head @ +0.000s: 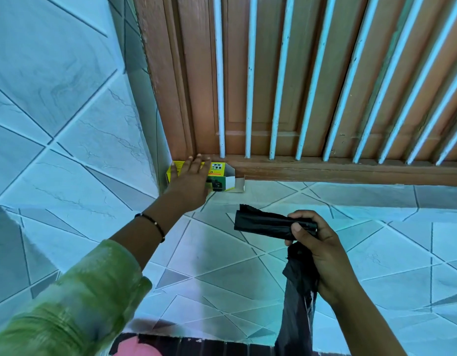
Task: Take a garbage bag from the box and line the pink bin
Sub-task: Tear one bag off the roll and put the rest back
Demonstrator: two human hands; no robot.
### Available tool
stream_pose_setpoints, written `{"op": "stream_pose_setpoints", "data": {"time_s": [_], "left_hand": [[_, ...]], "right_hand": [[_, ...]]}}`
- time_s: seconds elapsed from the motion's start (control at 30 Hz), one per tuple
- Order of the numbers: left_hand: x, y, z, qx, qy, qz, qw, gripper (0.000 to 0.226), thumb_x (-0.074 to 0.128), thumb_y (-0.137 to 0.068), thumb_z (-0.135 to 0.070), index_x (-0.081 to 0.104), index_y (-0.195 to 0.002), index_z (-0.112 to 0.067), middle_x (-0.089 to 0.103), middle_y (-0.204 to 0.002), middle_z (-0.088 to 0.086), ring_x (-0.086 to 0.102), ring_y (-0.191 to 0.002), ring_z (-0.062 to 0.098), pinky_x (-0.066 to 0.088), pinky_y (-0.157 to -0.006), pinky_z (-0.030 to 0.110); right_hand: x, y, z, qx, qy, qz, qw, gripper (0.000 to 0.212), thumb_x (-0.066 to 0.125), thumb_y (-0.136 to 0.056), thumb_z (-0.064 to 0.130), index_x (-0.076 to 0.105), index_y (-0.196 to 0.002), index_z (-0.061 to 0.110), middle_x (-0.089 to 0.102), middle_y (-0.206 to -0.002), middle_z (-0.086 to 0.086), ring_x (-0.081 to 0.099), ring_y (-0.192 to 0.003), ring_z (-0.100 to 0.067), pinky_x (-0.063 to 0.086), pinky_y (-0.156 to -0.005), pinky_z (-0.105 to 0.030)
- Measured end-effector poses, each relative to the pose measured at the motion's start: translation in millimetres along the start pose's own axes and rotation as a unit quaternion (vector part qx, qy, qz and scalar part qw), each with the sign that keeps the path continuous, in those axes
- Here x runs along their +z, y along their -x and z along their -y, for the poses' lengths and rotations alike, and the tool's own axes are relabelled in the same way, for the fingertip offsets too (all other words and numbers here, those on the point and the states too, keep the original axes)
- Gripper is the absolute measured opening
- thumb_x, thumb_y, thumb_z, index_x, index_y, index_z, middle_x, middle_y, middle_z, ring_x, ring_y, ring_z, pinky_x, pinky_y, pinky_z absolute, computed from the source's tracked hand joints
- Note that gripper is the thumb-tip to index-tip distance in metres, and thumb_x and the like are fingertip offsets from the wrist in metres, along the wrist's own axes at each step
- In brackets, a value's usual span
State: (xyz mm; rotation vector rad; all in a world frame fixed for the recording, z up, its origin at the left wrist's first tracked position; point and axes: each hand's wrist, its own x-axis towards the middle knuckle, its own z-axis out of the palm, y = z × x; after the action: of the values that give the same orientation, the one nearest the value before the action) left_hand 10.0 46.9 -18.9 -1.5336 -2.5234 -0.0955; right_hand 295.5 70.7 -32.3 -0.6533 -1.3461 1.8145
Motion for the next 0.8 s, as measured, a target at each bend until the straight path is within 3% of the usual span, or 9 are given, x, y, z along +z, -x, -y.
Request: {"op": "stream_pose_setpoints", "data": {"time_s": [0.07,0.17,0.23,0.3,0.4,0.53,0.63,0.8], "left_hand": [[5.6,4.2,-3.3,-0.004,-0.002,-0.031,1.000,0.071,0.051,-0.090,-0.027,0.012,-0.148,-0.017,0.016,-0.156,0.009,0.010,-0.145,0.028,0.009,-0.113,0.057],[1.4,14.4,-4.1,-0.016,0.027,-0.108,0.994,0.068,0.063,-0.082,-0.024,0.030,-0.141,-0.014,0.039,-0.138,0.013,0.033,-0.132,0.033,0.018,-0.112,0.052],[-3.6,27.7,-3.9,-0.006,0.105,-0.175,0.979,0.064,0.071,-0.075,-0.022,0.043,-0.132,-0.014,0.048,-0.124,0.013,0.047,-0.117,0.036,0.032,-0.105,0.048],[-9.5,50.3,-8.7,0.015,0.225,-0.220,0.949,0.061,0.077,-0.069,-0.021,0.050,-0.123,-0.015,0.052,-0.113,0.012,0.053,-0.103,0.033,0.047,-0.089,0.042],[-9.7,92.6,-23.7,0.040,0.306,-0.218,0.926,0.063,0.084,-0.062,-0.025,0.054,-0.116,-0.015,0.056,-0.110,0.007,0.056,-0.097,0.022,0.047,-0.082,0.028],[-0.4,130.5,-39.4,0.027,0.348,-0.184,0.919,0.062,0.080,-0.064,-0.039,0.053,-0.117,-0.021,0.057,-0.109,-0.008,0.053,-0.093,0.009,0.046,-0.084,0.026],[-0.6,140.4,-38.1,-0.035,0.370,-0.178,0.911,0.062,0.080,-0.066,-0.040,0.053,-0.119,-0.024,0.054,-0.105,-0.015,0.054,-0.093,0.009,0.047,-0.084,0.024],[3.0,149.4,-28.3,-0.075,0.368,-0.175,0.910,0.060,0.081,-0.066,-0.038,0.053,-0.118,-0.026,0.061,-0.109,-0.006,0.058,-0.096,0.015,0.050,-0.084,0.029]], "right_hand": [[-0.1,0.8,-0.6,0.005,0.006,-0.004,1.000,0.016,0.057,-0.086,0.003,0.065,-0.086,0.016,0.059,-0.073,-0.009,0.058,-0.057,-0.013,0.048,-0.050,-0.019],[1.9,0.9,0.3,0.006,0.002,-0.008,1.000,0.013,0.057,-0.085,0.005,0.064,-0.086,0.016,0.060,-0.077,-0.009,0.057,-0.058,-0.015,0.048,-0.050,-0.019],[5.1,1.4,3.3,-0.008,-0.019,-0.009,1.000,0.008,0.062,-0.079,0.012,0.063,-0.086,0.015,0.062,-0.075,-0.006,0.057,-0.057,-0.014,0.048,-0.049,-0.019],[8.7,3.0,9.1,-0.049,-0.050,-0.012,0.997,0.020,0.069,-0.069,0.026,0.063,-0.086,0.017,0.062,-0.073,-0.004,0.056,-0.056,-0.011,0.047,-0.047,-0.020],[13.1,5.4,21.4,-0.157,-0.027,-0.022,0.987,0.015,0.070,-0.070,0.030,0.064,-0.083,0.028,0.061,-0.078,0.003,0.057,-0.063,-0.011,0.046,-0.052,-0.021],[21.0,6.7,34.5,-0.288,0.191,0.010,0.939,0.019,0.060,-0.084,0.015,0.064,-0.088,0.033,0.063,-0.087,0.014,0.060,-0.075,-0.013,0.047,-0.073,-0.023],[24.6,12.5,33.9,-0.290,0.280,0.052,0.914,0.021,0.059,-0.085,0.016,0.062,-0.089,0.036,0.063,-0.090,0.019,0.061,-0.076,-0.014,0.046,-0.072,-0.023],[24.5,23.1,32.4,-0.272,0.319,0.082,0.904,0.018,0.059,-0.083,0.018,0.061,-0.089,0.035,0.064,-0.088,0.017,0.059,-0.077,-0.008,0.042,-0.068,-0.013]]}}
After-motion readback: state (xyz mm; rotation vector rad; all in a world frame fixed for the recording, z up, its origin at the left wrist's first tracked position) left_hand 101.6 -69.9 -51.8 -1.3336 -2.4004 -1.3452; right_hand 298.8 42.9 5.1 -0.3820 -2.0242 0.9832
